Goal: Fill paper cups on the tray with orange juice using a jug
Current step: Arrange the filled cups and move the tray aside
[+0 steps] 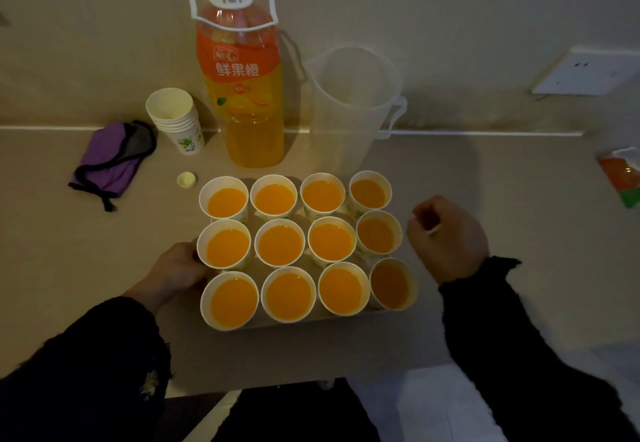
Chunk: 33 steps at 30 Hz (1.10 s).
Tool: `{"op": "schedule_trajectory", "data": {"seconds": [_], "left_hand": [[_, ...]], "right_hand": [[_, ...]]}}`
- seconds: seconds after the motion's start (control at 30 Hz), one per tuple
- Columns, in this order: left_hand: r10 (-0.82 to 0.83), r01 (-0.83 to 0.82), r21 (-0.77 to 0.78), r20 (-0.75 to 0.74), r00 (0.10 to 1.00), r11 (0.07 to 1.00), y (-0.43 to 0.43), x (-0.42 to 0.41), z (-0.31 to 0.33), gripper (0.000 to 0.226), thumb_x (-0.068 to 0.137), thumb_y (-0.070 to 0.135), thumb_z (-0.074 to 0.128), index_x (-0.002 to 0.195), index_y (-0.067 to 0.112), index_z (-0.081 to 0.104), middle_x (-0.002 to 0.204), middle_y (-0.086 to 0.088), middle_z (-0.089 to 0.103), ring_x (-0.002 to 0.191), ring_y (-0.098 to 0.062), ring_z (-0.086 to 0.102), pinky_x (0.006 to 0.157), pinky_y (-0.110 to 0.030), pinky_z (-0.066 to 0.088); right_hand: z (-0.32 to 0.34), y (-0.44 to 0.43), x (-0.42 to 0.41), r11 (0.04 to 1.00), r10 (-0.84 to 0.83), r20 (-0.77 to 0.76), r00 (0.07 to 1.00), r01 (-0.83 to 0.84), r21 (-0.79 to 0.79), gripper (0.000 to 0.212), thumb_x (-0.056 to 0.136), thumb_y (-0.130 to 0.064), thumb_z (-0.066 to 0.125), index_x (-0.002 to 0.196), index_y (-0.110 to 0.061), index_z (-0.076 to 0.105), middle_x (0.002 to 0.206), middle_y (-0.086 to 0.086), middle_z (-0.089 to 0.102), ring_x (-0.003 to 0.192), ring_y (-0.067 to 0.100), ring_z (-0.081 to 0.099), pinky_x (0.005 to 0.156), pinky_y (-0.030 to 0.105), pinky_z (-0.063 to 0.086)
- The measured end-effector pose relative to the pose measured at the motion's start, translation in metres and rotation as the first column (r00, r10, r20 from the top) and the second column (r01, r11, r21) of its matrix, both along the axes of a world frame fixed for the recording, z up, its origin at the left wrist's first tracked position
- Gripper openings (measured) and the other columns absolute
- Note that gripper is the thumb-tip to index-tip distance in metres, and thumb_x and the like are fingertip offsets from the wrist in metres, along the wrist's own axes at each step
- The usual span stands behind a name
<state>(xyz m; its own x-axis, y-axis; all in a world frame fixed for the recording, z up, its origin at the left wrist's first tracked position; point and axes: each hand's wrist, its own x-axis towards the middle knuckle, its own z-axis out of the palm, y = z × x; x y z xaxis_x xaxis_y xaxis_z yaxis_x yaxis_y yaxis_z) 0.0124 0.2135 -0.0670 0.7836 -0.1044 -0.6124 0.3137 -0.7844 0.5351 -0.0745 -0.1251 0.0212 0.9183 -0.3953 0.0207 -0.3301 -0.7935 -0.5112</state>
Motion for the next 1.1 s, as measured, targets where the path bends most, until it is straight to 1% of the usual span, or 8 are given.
{"op": "schedule_trajectory", "data": {"seconds": [0.1, 0.23, 0.4, 0.63, 0.73, 0.87, 1.0, 1.1], "left_hand": [[0.01, -0.01, -0.009, -0.003, 1.0, 1.0, 0.0, -0.002, 0.001, 0.02, 0.084, 0.027, 0.07, 0.098, 0.017, 0.062, 0.096, -0.008, 0.065, 0.079, -0.022, 0.062, 0.074, -0.03, 0.043], [0.052, -0.052, 0.004, -0.016, 0.999, 0.999, 0.003, -0.003, -0.003, 0.021, 0.081, 0.021, 0.074, 0.099, 0.013, 0.066, 0.096, -0.008, 0.068, 0.078, -0.019, 0.062, 0.074, -0.03, 0.044], [0.048, -0.049, -0.017, -0.022, 0.999, 0.999, 0.004, -0.002, -0.005, 0.021, 0.081, 0.023, 0.074, 0.098, 0.016, 0.064, 0.093, -0.007, 0.067, 0.075, -0.015, 0.061, 0.074, -0.03, 0.042], [0.062, -0.065, -0.038, -0.068, 0.996, 0.997, 0.005, 0.001, -0.003, 0.028, 0.078, 0.023, 0.076, 0.101, 0.018, 0.061, 0.094, -0.006, 0.065, 0.078, -0.017, 0.061, 0.076, -0.032, 0.044], [0.062, -0.065, -0.039, -0.066, 0.996, 0.997, 0.005, 0.001, -0.002, 0.029, 0.076, 0.022, 0.078, 0.1, 0.018, 0.061, 0.095, -0.006, 0.065, 0.083, -0.021, 0.062, 0.081, -0.035, 0.047], [0.052, -0.053, -0.026, -0.042, 0.998, 0.998, 0.004, 0.0, -0.001, 0.024, 0.077, 0.017, 0.076, 0.096, 0.013, 0.062, 0.091, -0.008, 0.064, 0.073, -0.016, 0.059, 0.077, -0.031, 0.042], [0.068, -0.069, -0.033, -0.037, 0.997, 0.997, 0.002, -0.001, 0.001, 0.023, 0.077, 0.012, 0.076, 0.095, 0.012, 0.062, 0.091, -0.007, 0.063, 0.069, -0.013, 0.057, 0.066, -0.029, 0.042], [0.08, -0.082, -0.048, -0.049, 0.996, 0.995, 0.001, -0.001, 0.001, 0.023, 0.078, 0.01, 0.075, 0.097, 0.01, 0.062, 0.091, -0.008, 0.064, 0.07, -0.016, 0.059, 0.062, -0.028, 0.042]], "right_hand": [[0.002, 0.04, -0.012, 0.972, 0.232, 0.074, 0.97, -0.228, -0.06, 0.016, 0.079, -0.026, 0.07, 0.087, -0.018, 0.058, 0.081, -0.007, 0.054, 0.074, 0.01, 0.049, 0.062, 0.017, 0.036], [-0.013, 0.053, -0.023, 0.973, 0.202, 0.129, 0.971, -0.184, -0.136, 0.033, 0.064, -0.031, 0.08, 0.083, -0.009, 0.063, 0.079, 0.005, 0.064, 0.07, 0.023, 0.058, 0.062, 0.028, 0.04], [-0.017, 0.033, -0.037, 0.987, 0.012, -0.159, 0.987, -0.037, -0.158, 0.058, 0.064, -0.04, 0.077, 0.107, -0.004, 0.062, 0.109, 0.013, 0.063, 0.1, 0.035, 0.056, 0.079, 0.039, 0.043], [-0.019, 0.028, -0.038, 0.992, 0.028, -0.538, 0.842, -0.091, -0.091, 0.086, 0.07, -0.054, 0.073, 0.137, -0.013, 0.037, 0.141, 0.005, 0.039, 0.128, 0.024, 0.04, 0.1, 0.034, 0.038], [-0.026, 0.03, -0.033, 0.991, 0.084, -0.612, 0.787, -0.13, -0.031, 0.1, 0.052, -0.072, 0.069, 0.129, -0.014, 0.045, 0.129, 0.006, 0.045, 0.12, 0.025, 0.048, 0.094, 0.036, 0.045], [-0.041, 0.027, -0.033, 0.985, 0.114, -0.613, 0.782, -0.169, -0.032, 0.111, 0.034, -0.077, 0.033, 0.125, -0.014, 0.05, 0.125, 0.006, 0.045, 0.114, 0.021, 0.049, 0.083, 0.028, 0.043], [-0.036, 0.031, -0.034, 0.994, 0.081, -0.564, 0.822, -0.107, -0.012, 0.083, 0.059, -0.059, 0.066, 0.126, -0.013, 0.047, 0.129, 0.006, 0.045, 0.116, 0.02, 0.049, 0.083, 0.028, 0.043], [-0.041, 0.03, -0.035, 0.995, 0.044, -0.552, 0.833, -0.086, -0.051, 0.072, 0.07, -0.045, 0.074, 0.127, -0.013, 0.044, 0.129, 0.005, 0.044, 0.115, 0.021, 0.05, 0.085, 0.03, 0.044]]}}
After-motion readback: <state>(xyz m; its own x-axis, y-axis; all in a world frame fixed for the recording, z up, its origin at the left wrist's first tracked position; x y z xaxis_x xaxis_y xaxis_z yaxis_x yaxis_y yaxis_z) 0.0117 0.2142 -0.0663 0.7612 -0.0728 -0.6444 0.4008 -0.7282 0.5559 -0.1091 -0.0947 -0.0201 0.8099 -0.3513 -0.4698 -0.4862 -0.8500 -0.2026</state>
